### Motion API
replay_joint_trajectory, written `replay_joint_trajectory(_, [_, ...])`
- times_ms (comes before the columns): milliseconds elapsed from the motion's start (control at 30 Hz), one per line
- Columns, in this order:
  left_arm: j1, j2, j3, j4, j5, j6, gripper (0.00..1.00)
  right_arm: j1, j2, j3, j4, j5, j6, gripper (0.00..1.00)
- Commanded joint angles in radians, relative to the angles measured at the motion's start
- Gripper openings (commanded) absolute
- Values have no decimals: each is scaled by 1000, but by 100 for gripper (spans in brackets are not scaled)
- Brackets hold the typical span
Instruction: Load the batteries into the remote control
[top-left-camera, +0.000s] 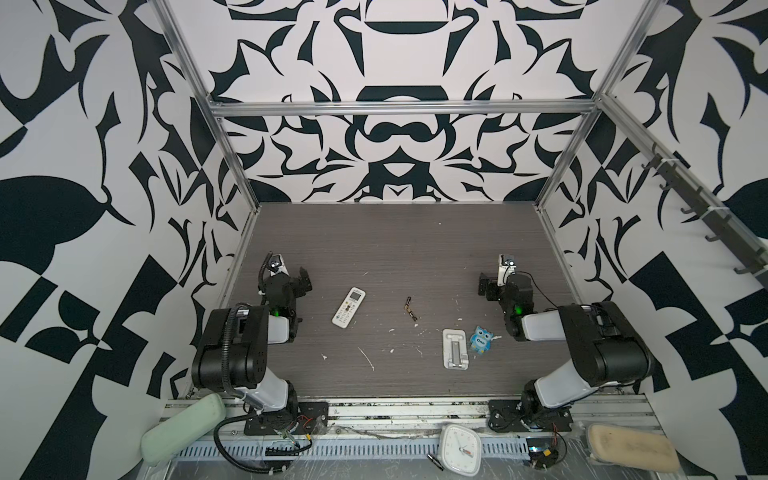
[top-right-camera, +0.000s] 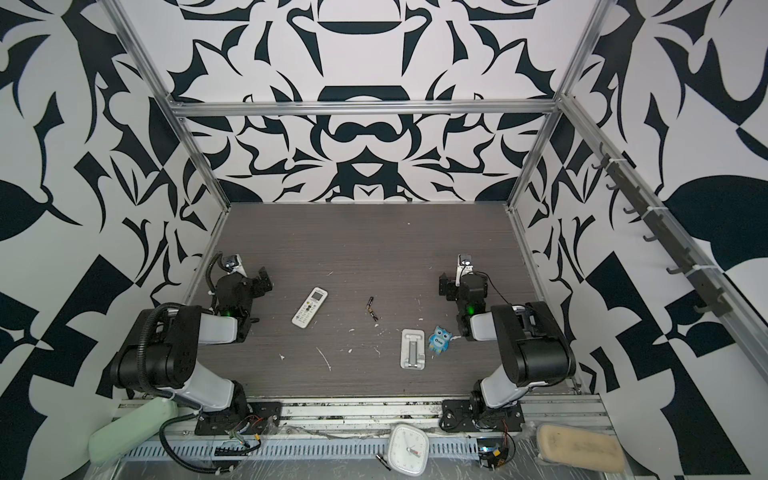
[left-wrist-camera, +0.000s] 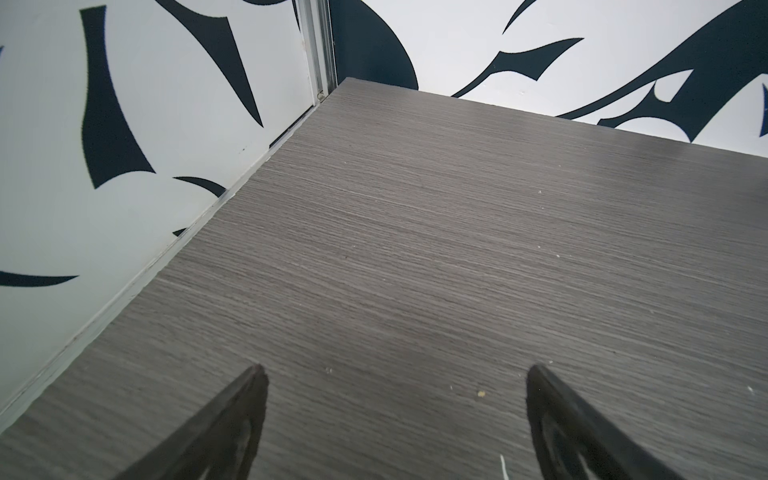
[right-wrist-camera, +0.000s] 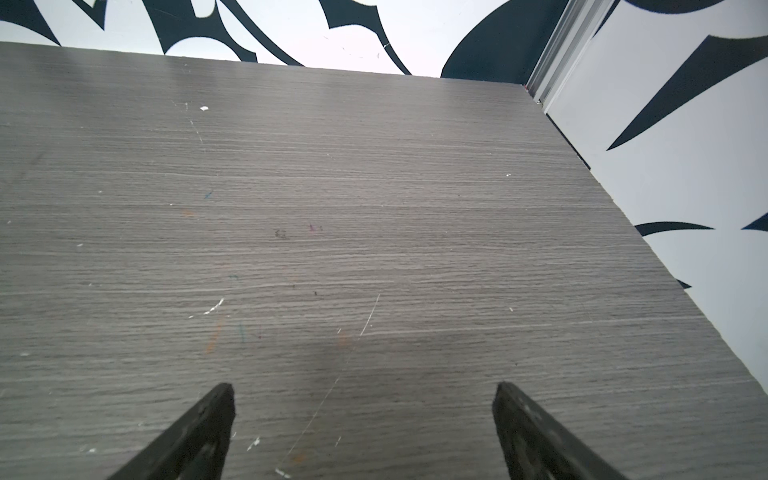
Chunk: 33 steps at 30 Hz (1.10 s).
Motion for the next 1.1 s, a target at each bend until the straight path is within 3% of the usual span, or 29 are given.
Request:
replay_joint_trajectory(0, [5,0,9,24,7,6,99,2,-13,0,39,-2,-6,100])
replay_joint_trajectory(300, [5,-1,7,23,5,7,99,1,-8,4,38,10,0,100])
replay_joint_trajectory(400, [4,-46,9,-8,25,16,99,11,-46,7,9,84,18,100])
replay_joint_trajectory(533, [-14,-174,124,-361,11,5,99,45,-292,93,-345,101,41,100])
replay_joint_trajectory(600, [-26,-246,177,-539,-25,-16,99,65,-401,145,-453,129,125,100])
replay_joint_trajectory(667, [-30,-343,236,-704,-10,-109,99,73,-462,256,-674,167,246,100])
replay_joint_trajectory(800, [-52,-368,455,-1132,122,-268,99,86,-394,538,-1122,166,401,100])
replay_joint_trajectory(867, [-70,-340,543,-1274,270,-327,99,120,-300,669,-1293,137,409,100])
replay_joint_trajectory(967, [-140,-320,589,-1348,397,-449,99,197,-186,795,-1417,57,361,100])
replay_joint_trajectory(1067, [-270,-247,694,-1505,389,-477,99,291,-143,855,-1448,-29,306,100])
